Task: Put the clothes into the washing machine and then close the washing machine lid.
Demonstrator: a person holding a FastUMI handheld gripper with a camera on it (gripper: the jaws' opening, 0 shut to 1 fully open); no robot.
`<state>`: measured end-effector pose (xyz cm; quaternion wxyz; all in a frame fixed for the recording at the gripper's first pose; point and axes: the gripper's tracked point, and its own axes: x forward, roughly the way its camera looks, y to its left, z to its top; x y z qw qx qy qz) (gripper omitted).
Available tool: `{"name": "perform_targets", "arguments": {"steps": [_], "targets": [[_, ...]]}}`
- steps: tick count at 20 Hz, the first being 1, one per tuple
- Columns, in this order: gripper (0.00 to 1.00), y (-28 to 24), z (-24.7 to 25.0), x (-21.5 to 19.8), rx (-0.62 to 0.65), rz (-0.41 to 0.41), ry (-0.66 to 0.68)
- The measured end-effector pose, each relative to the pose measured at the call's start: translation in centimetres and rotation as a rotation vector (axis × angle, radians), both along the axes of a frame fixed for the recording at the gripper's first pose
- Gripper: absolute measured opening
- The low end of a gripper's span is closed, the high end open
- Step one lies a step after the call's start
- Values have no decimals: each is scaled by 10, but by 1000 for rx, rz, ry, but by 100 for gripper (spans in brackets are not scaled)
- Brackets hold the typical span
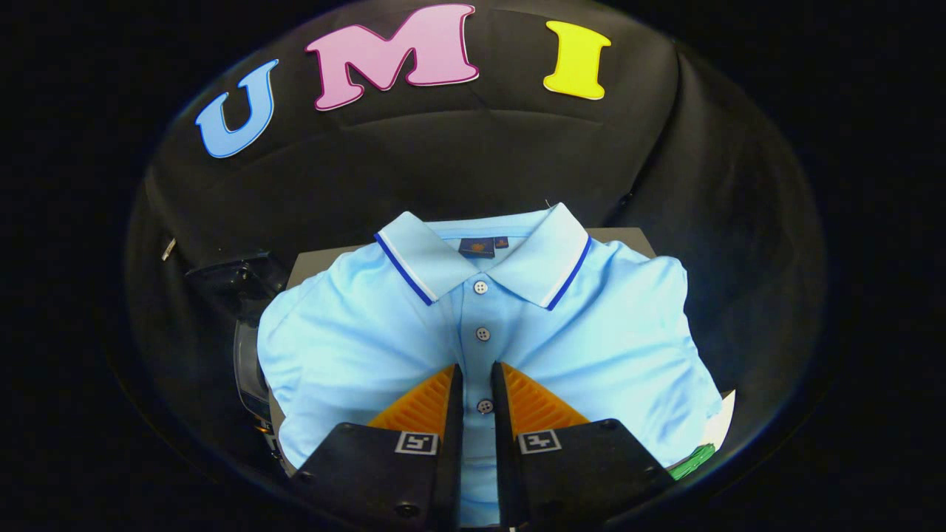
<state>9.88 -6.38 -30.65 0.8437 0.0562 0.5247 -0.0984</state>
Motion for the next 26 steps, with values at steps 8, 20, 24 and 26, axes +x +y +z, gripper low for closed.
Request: {"name": "perform_targets", "arguments": {"steps": [8,20,24,26], "targets": [[10,0,3,2,44,0,-29],[10,6,62,12,207,29,-251],[10,21,91,16,240,87,-303],[10,32,103,19,251,108,-325]]}}
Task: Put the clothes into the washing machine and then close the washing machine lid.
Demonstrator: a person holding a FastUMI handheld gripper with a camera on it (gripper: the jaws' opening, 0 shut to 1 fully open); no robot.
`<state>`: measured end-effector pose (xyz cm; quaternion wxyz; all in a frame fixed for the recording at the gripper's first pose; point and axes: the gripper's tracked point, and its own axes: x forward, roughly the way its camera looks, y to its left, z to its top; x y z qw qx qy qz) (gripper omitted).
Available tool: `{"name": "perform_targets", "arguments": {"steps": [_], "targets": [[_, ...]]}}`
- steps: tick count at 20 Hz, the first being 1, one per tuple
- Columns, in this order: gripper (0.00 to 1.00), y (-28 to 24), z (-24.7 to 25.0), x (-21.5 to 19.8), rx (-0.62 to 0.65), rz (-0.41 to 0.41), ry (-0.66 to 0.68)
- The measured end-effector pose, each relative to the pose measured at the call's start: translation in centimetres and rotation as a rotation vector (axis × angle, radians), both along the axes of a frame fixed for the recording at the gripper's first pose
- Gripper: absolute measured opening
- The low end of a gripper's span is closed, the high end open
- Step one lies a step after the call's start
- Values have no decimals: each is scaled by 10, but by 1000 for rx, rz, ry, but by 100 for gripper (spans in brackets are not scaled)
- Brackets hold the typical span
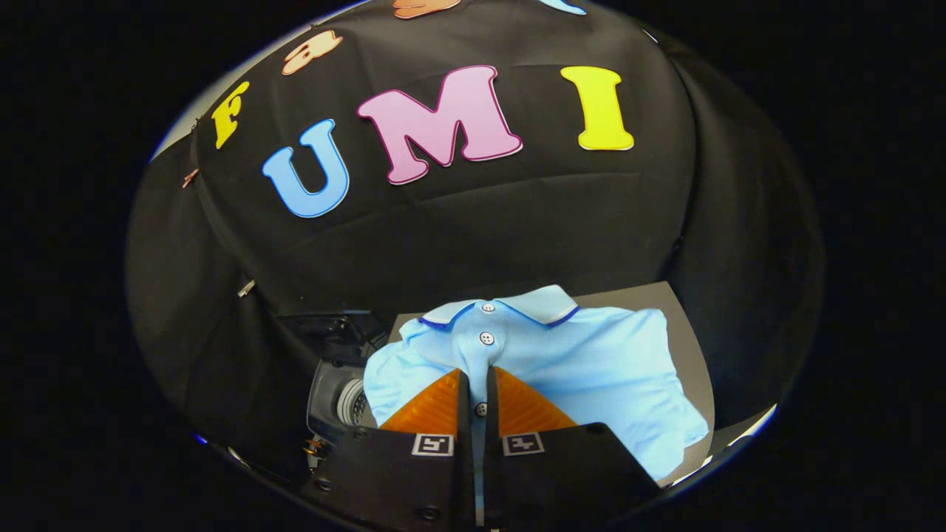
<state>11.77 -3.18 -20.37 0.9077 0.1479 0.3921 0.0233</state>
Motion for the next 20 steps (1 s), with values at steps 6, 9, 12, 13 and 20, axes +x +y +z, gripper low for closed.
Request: {"name": "perform_targets", "arguments": {"steps": [6,9,12,13,20], "targets": [[9,37,40,5,34,35,-71],[9,73,62,5,51,46,-105],[9,119,81,10,70,73,-133],[9,135,86,10,79,86,-141],[9,246,98,21,109,194,-164]]}}
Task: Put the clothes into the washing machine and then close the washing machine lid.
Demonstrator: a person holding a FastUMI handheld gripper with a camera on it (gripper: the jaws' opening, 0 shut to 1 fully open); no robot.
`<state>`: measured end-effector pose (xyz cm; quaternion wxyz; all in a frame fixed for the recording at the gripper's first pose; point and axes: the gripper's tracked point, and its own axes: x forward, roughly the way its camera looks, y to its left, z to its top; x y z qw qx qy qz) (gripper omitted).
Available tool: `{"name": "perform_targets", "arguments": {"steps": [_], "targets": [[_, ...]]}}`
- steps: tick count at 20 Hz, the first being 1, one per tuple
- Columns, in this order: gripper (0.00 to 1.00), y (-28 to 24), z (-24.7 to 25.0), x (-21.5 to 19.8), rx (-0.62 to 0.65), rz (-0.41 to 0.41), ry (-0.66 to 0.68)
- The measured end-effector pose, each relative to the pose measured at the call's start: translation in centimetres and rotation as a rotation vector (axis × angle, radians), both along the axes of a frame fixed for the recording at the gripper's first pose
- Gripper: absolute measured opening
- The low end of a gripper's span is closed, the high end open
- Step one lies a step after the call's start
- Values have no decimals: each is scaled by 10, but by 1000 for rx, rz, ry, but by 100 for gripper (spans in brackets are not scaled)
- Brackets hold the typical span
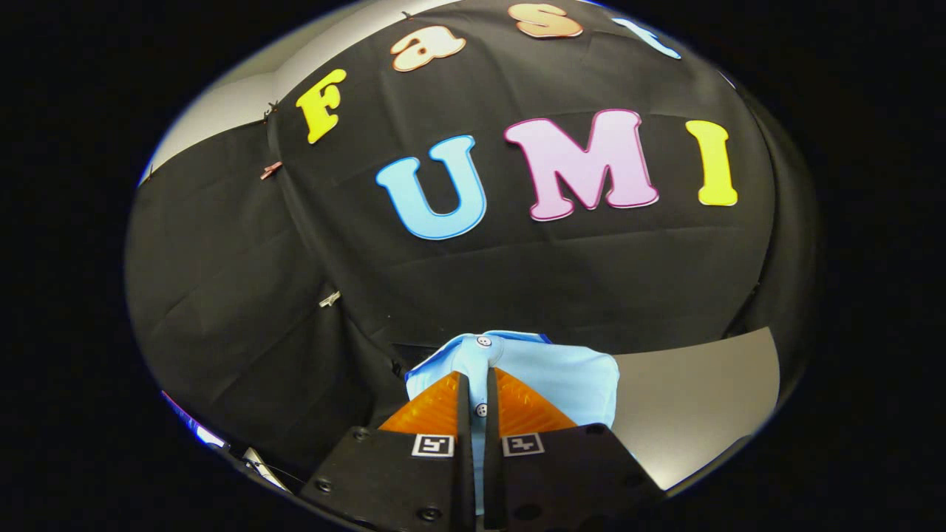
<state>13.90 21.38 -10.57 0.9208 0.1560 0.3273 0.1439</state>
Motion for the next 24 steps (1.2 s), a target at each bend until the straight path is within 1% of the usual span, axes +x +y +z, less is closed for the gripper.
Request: {"name": "perform_targets", "arguments": {"steps": [6,11,15,20,24], "targets": [[9,77,-16,7,5,80,23],[9,114,-55,12,-22,103,77],[9,137,-109,12,-56,99,141],[9,151,-191,2,-104,78,228],[9,161,-247,-4,-140,57,282]]}}
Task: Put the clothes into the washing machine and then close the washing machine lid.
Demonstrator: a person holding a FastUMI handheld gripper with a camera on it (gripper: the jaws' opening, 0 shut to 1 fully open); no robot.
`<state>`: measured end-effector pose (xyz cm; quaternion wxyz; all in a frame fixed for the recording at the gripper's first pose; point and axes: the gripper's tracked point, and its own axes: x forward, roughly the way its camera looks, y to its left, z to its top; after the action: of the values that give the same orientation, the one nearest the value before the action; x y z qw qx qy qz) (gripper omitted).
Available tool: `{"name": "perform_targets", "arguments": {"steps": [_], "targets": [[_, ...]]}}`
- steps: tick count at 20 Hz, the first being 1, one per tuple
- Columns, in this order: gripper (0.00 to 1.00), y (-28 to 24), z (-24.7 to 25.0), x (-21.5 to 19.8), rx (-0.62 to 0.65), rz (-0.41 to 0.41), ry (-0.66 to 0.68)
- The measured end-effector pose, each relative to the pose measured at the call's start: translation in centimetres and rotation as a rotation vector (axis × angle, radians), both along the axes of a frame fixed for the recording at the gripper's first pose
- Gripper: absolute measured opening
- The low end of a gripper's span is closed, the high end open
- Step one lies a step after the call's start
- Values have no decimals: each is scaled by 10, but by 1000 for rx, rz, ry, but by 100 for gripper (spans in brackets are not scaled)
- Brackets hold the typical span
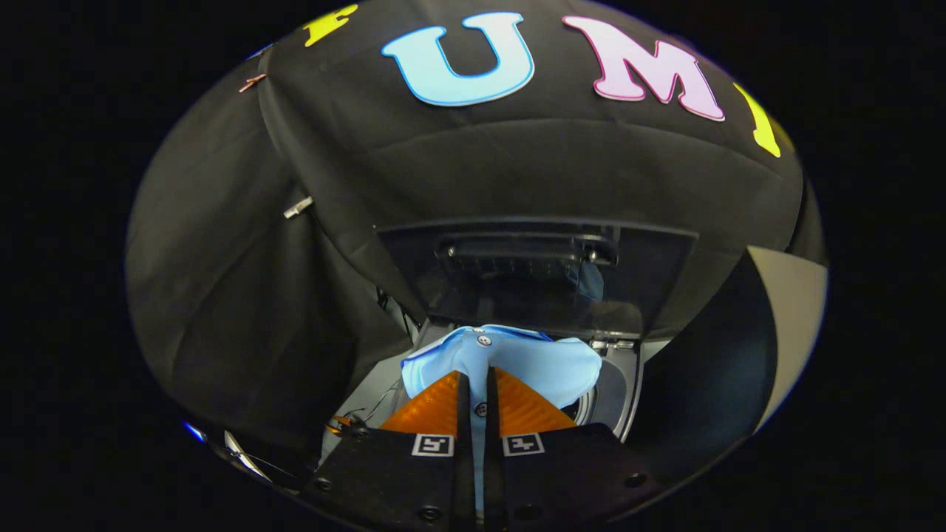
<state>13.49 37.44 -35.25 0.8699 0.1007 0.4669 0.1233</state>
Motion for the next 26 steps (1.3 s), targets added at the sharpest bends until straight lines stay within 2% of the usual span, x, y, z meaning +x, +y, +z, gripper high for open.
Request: {"name": "perform_targets", "arguments": {"steps": [8,18,26], "targets": [[9,5,-93,12,-64,-24,63],[9,-1,-206,-18,-168,-80,199],[9,-14,-253,-27,-205,-120,273]]}}
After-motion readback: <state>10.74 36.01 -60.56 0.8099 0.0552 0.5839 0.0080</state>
